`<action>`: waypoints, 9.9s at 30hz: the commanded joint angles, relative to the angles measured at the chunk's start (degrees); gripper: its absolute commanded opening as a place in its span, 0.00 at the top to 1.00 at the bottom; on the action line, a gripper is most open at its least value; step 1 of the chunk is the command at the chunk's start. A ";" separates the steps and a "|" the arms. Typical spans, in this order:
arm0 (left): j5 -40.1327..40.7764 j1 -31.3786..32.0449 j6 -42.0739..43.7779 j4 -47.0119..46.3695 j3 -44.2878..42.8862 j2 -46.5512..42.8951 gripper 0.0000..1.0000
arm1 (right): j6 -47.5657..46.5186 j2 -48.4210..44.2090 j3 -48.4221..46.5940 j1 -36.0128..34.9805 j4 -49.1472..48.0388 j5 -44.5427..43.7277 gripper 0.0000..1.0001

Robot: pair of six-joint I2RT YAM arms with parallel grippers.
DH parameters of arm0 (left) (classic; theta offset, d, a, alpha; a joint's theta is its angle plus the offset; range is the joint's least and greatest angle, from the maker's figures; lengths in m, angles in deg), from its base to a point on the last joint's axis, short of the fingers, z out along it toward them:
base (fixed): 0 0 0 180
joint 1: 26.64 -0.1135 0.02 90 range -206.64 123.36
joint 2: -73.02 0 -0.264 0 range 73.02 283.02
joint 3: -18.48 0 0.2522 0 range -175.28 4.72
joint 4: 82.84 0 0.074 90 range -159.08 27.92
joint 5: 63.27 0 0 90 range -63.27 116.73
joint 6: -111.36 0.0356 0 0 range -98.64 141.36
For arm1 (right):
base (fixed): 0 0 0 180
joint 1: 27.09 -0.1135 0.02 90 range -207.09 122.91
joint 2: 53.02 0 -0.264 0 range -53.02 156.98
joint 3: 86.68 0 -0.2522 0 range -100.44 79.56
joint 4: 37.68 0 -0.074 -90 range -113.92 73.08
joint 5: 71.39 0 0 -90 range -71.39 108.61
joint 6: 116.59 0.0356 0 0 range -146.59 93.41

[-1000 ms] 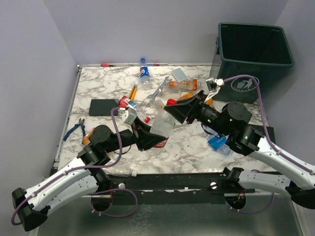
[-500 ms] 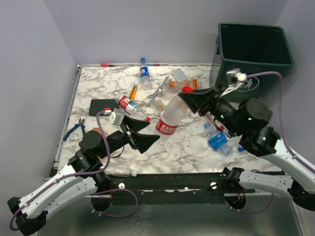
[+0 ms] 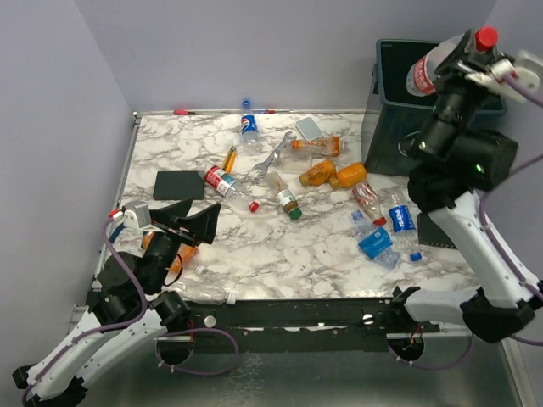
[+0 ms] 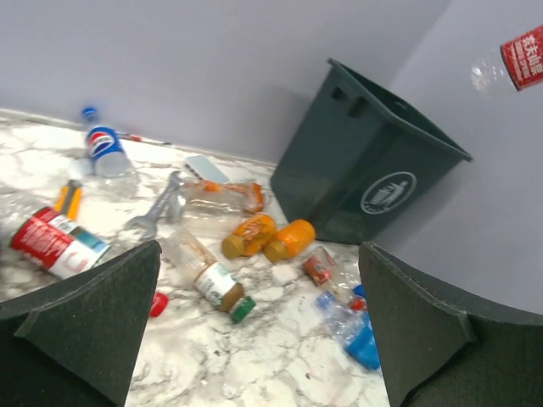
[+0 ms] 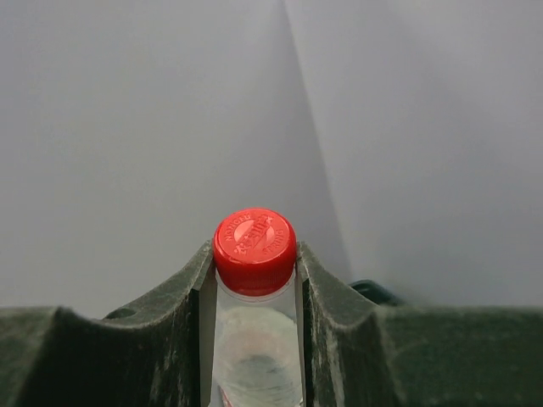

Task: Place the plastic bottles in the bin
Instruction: Place the plastic bottle in the trash bin, then pick up the plastic bottle at the center of the board, then place the plastic bottle in the trash bin.

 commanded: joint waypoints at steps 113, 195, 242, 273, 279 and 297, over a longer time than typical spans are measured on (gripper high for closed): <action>1.68 -0.09 7.32 10.90 -2.68 19.19 0.01 | 59.27 2.36 26.86 -0.06 84.22 66.17 1.00; -39.71 10.32 -12.19 -36.85 7.33 31.84 0.76 | 66.41 -29.66 31.05 -5.09 50.79 57.12 0.00; -24.92 10.32 -2.93 -17.39 4.10 23.56 0.01 | 63.57 -14.54 20.53 -6.48 51.81 59.37 0.99; 8.07 10.32 10.53 1.22 6.01 3.89 0.01 | 59.34 24.33 -26.59 38.97 57.06 4.78 1.00; 7.55 10.32 10.67 0.97 5.93 5.42 0.01 | 52.77 28.55 -23.53 43.18 51.26 4.87 1.00; 6.12 10.27 12.41 1.13 5.99 7.79 0.01 | 54.96 29.96 -26.94 45.35 57.30 25.69 0.11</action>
